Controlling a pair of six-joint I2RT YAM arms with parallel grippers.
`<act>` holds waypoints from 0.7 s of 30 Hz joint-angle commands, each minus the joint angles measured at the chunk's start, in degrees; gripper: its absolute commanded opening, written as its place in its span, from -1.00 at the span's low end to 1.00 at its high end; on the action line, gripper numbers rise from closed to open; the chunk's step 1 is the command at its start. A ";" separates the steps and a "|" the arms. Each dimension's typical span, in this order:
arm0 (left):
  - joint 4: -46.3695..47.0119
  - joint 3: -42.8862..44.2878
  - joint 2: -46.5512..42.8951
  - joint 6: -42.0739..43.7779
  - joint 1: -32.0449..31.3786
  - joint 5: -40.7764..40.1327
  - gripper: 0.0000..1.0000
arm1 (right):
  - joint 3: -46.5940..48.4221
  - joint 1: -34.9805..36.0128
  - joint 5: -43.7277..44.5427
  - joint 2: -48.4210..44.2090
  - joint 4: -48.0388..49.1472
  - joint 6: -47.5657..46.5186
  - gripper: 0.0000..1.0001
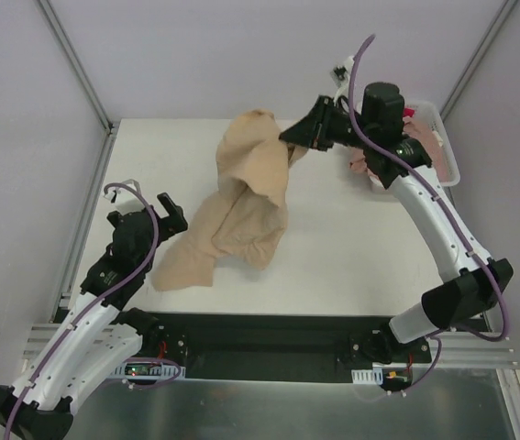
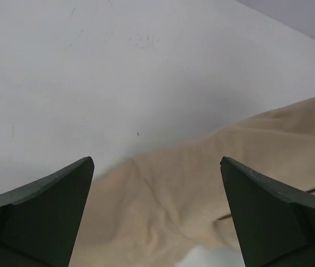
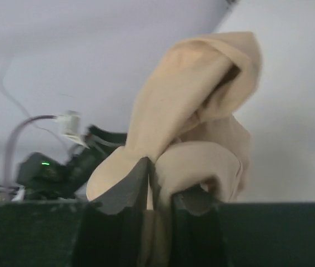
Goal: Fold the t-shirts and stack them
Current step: Move the tshirt to the center of the board
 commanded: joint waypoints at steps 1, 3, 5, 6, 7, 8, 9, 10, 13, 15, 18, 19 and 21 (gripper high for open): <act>0.70 -0.56 -1.03 -1.89 -0.01 -2.35 0.99 | -22.89 -8.08 8.17 -7.20 0.08 -3.34 -0.44; -0.26 -0.21 -0.24 -2.41 -0.01 -1.83 0.99 | -27.26 -10.11 24.31 -8.17 -7.38 -10.07 0.12; -2.02 0.40 1.33 -4.16 -0.01 -0.69 0.99 | -28.07 -9.77 40.01 -8.09 -15.99 -13.10 0.41; -3.07 0.58 1.86 -5.22 -0.01 -0.25 0.99 | -27.63 -9.67 43.15 -7.91 -18.54 -13.63 0.52; -5.43 0.67 2.30 -7.49 -0.01 0.02 0.99 | -27.45 -9.41 45.71 -8.34 -21.44 -14.42 0.56; -6.58 0.58 3.27 -8.82 -0.01 0.54 0.99 | -27.63 -8.19 50.52 -8.96 -21.99 -14.69 0.66; -7.90 0.32 3.62 -10.22 -0.01 0.46 0.99 | -27.98 -6.96 52.48 -10.53 -22.26 -15.21 0.75; -10.18 0.14 4.06 -13.11 -0.01 0.29 0.99 | -28.24 -5.56 54.24 -11.33 -22.26 -15.91 0.82; -13.35 -1.26 5.21 -18.21 0.68 -0.51 0.98 | -29.30 3.47 55.24 -13.18 -21.13 -16.97 0.93; -16.69 -2.14 6.26 -20.07 2.52 0.71 0.99 | -31.13 7.18 49.80 -12.57 -19.19 -15.49 0.93; -19.16 -3.72 7.67 -21.40 10.86 6.40 0.98 | -32.11 16.49 46.18 -8.03 -13.83 -13.03 0.93; -19.25 -4.51 8.11 -22.18 16.02 7.65 0.99 | -31.59 21.04 46.17 -6.17 -11.38 -12.32 0.93; -19.25 -6.27 8.20 -23.33 19.13 9.68 0.99 | -29.66 24.85 45.47 0.74 -9.08 -9.96 0.91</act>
